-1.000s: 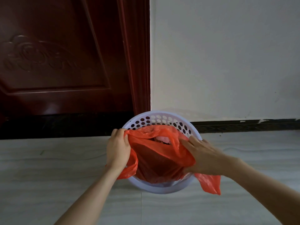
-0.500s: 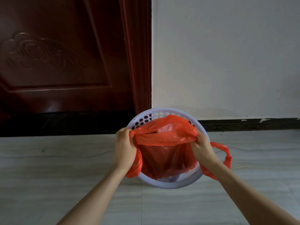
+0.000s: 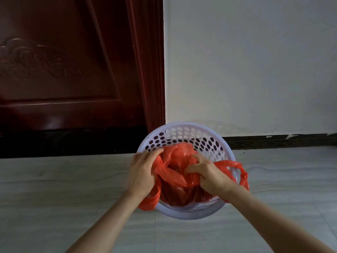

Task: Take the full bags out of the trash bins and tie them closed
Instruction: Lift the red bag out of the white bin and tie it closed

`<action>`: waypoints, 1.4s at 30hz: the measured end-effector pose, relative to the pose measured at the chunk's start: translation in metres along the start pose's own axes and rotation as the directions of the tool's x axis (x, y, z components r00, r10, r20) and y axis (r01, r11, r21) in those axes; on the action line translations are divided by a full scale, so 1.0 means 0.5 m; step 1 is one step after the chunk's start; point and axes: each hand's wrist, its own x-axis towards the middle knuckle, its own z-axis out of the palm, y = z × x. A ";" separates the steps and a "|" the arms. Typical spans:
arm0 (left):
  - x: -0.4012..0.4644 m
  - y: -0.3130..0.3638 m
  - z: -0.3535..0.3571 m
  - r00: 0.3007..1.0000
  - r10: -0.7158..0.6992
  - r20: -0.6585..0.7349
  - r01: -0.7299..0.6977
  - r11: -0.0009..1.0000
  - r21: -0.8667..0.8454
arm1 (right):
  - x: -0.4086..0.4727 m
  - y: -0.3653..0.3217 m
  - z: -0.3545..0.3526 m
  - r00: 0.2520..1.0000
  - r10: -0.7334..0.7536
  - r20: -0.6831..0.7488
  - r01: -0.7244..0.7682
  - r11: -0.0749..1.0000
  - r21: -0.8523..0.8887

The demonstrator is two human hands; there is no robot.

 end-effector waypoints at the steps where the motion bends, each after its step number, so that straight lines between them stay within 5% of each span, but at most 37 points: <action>1: 0.000 0.000 -0.001 0.999 -0.040 -0.013 0.040 0.999 -0.033 | -0.001 0.000 -0.005 0.998 -0.034 0.047 0.037 0.997 -0.061; 4: 0.001 -0.003 0.000 0.989 -0.139 -0.052 0.135 0.989 -0.068 | -0.012 0.009 -0.040 0.996 -0.041 0.078 0.055 0.980 -0.190; 13: 0.011 0.015 0.008 0.968 -0.239 -0.070 0.238 0.971 -0.026 | -0.036 0.036 -0.068 0.935 0.173 -0.308 -0.310 0.820 -0.480; 16: 0.014 0.025 0.014 0.969 -0.235 -0.072 0.228 0.969 -0.092 | -0.010 0.030 -0.053 0.838 0.430 -0.337 -0.508 0.841 -0.189; 20: 0.018 0.037 0.017 0.971 -0.222 -0.088 0.208 0.967 -0.151 | 0.016 0.028 -0.018 0.705 0.606 -0.367 -0.455 0.784 0.422; 29: 0.017 0.048 0.023 0.950 -0.310 -0.020 0.290 0.909 -0.300 | 0.050 -0.060 -0.002 0.903 0.245 -0.352 -0.122 0.933 0.337; 35: 0.049 0.034 -0.003 0.930 -0.361 -0.064 0.308 0.864 -0.398 | 0.060 -0.021 -0.081 0.769 0.355 -0.532 -0.220 0.928 0.301; 42: 0.154 0.066 -0.104 0.941 -0.335 -0.047 0.240 0.759 -0.605 | 0.096 -0.074 -0.161 0.668 0.275 -0.691 -0.207 0.961 0.182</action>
